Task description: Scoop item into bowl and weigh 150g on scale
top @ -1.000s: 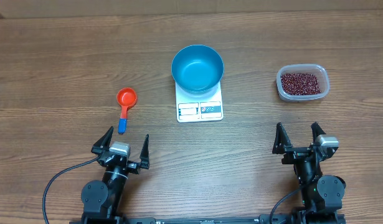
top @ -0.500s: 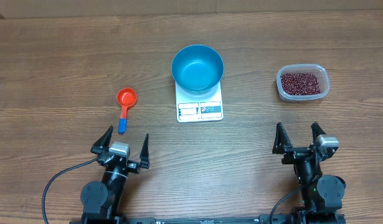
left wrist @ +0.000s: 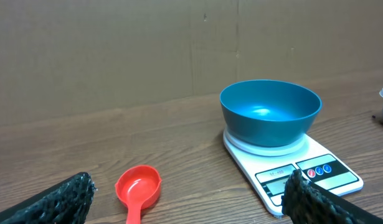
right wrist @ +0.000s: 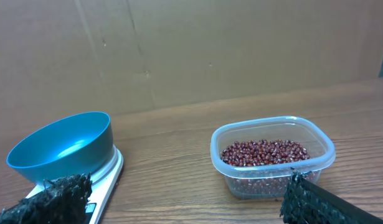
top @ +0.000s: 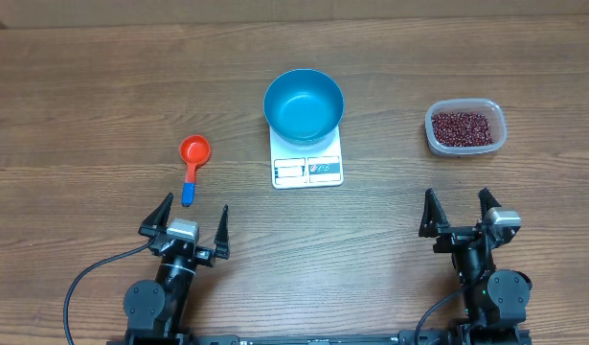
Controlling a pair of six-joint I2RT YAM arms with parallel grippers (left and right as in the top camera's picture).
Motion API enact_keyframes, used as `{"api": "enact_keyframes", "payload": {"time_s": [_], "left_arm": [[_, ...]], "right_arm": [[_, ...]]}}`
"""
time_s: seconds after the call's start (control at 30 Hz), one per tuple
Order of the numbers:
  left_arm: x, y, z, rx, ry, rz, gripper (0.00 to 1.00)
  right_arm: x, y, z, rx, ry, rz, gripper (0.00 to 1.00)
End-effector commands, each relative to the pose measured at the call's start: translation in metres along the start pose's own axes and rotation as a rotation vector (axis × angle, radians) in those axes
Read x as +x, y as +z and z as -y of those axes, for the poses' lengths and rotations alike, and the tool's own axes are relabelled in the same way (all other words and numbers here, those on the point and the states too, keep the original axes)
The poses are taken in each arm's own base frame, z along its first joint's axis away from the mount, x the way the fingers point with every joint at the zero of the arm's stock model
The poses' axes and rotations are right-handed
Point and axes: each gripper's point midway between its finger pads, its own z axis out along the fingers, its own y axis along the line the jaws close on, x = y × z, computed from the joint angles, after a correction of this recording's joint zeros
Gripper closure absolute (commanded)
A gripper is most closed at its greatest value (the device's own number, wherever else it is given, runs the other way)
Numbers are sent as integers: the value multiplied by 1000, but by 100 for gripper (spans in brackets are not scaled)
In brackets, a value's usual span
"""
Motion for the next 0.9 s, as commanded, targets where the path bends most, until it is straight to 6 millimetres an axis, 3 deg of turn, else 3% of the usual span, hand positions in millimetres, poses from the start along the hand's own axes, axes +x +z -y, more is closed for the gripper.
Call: {"api": "enact_keyframes", "payload": {"time_s": [0.0, 0.87], "left_arm": [[-5, -1, -1, -3, 17, 13, 0], [-18, -7, -1, -2, 7, -4, 0]], "right_arm": [[1, 0, -1, -6, 3, 5, 0], [1, 0, -1, -6, 3, 5, 0]]}}
